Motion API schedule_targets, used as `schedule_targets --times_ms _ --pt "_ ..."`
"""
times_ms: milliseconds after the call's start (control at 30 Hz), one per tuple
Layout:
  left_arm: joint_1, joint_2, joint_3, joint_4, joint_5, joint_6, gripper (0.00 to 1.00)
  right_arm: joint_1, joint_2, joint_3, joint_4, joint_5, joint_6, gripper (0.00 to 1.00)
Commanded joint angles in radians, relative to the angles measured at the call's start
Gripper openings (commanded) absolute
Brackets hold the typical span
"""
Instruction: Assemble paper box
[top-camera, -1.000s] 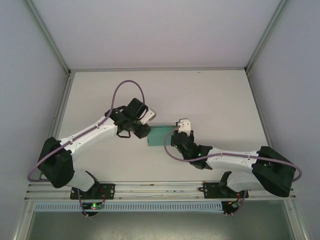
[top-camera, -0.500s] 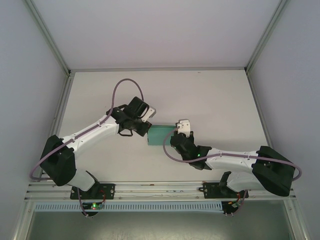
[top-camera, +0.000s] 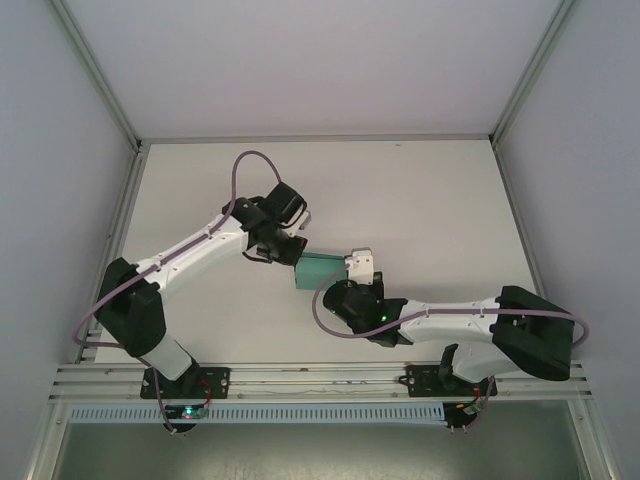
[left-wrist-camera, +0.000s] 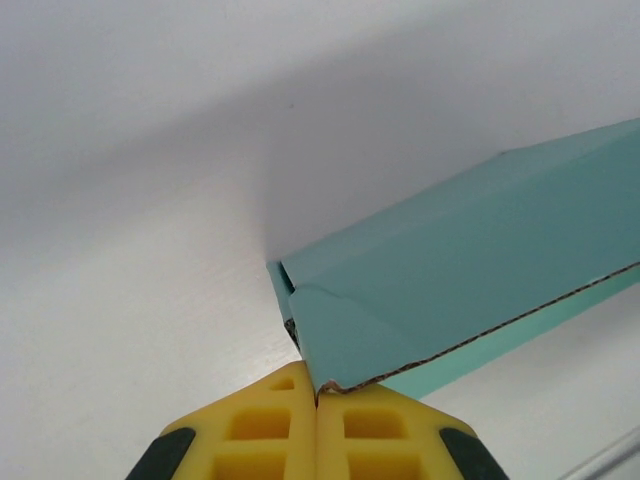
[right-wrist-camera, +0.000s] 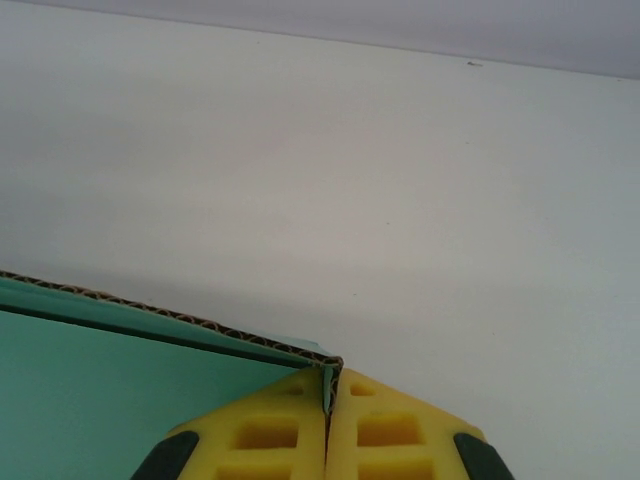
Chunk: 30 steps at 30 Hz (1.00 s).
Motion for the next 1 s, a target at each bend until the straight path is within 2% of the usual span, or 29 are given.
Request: schedule_targets --times_ms 0,267,367,567,667,833,967 --pt "0.005 0.033 0.033 -0.125 0.127 -0.06 0.0 0.021 0.07 -0.039 -0.211 -0.147 0.034 0.0" --pt "0.005 0.041 -0.067 0.019 0.114 -0.179 0.0 0.021 0.049 -0.055 -0.194 -0.157 0.039 0.0" --pt "0.005 0.04 -0.092 0.038 0.061 -0.2 0.0 0.021 0.043 -0.06 -0.195 -0.158 0.042 0.0" --pt "-0.012 0.046 -0.145 0.04 0.056 -0.156 0.0 0.02 0.041 -0.068 -0.204 -0.153 0.066 0.0" --pt "-0.026 0.034 -0.197 0.032 0.03 -0.148 0.0 0.018 0.013 -0.064 -0.197 -0.151 0.024 0.01" --pt "-0.035 0.036 -0.255 0.081 -0.003 -0.155 0.0 -0.006 -0.056 -0.049 -0.16 -0.18 -0.041 0.12" --pt "-0.036 0.041 -0.255 0.113 0.009 -0.149 0.0 -0.039 -0.144 -0.038 -0.136 -0.238 -0.075 0.34"
